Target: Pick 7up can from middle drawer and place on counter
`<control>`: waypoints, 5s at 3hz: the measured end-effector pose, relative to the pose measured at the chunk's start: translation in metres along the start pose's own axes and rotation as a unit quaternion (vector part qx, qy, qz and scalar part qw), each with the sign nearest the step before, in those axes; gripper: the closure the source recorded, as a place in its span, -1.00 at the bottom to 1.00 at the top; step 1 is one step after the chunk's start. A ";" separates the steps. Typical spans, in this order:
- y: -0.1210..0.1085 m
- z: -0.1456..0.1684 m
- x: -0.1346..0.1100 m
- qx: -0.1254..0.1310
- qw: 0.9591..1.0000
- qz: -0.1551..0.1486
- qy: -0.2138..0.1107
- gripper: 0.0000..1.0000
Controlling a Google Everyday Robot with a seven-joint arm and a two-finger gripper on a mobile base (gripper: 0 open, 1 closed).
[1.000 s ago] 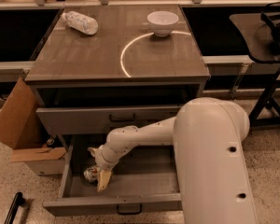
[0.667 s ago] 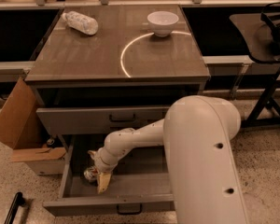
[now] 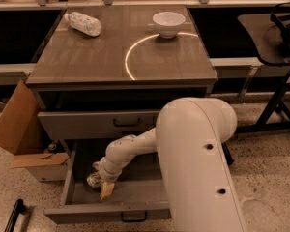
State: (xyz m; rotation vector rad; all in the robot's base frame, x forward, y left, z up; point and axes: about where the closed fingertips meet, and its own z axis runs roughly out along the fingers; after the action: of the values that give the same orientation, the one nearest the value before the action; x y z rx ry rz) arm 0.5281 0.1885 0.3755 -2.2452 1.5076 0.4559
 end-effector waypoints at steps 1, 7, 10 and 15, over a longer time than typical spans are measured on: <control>0.002 0.004 0.004 -0.004 1.000 0.003 0.009 -0.16; 0.062 -0.224 0.009 0.132 0.989 0.023 -0.057 1.00; 0.044 -0.341 -0.010 0.172 0.984 -0.009 -0.046 1.00; -0.020 -0.584 -0.023 0.284 0.958 -0.016 -0.023 1.00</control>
Offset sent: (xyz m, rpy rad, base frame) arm 0.0003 -0.0043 -0.0106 -0.0546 -0.0027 -0.0049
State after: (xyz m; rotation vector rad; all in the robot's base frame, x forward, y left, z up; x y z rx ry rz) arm 0.5667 -0.0745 0.8967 -1.7875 1.3595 0.0452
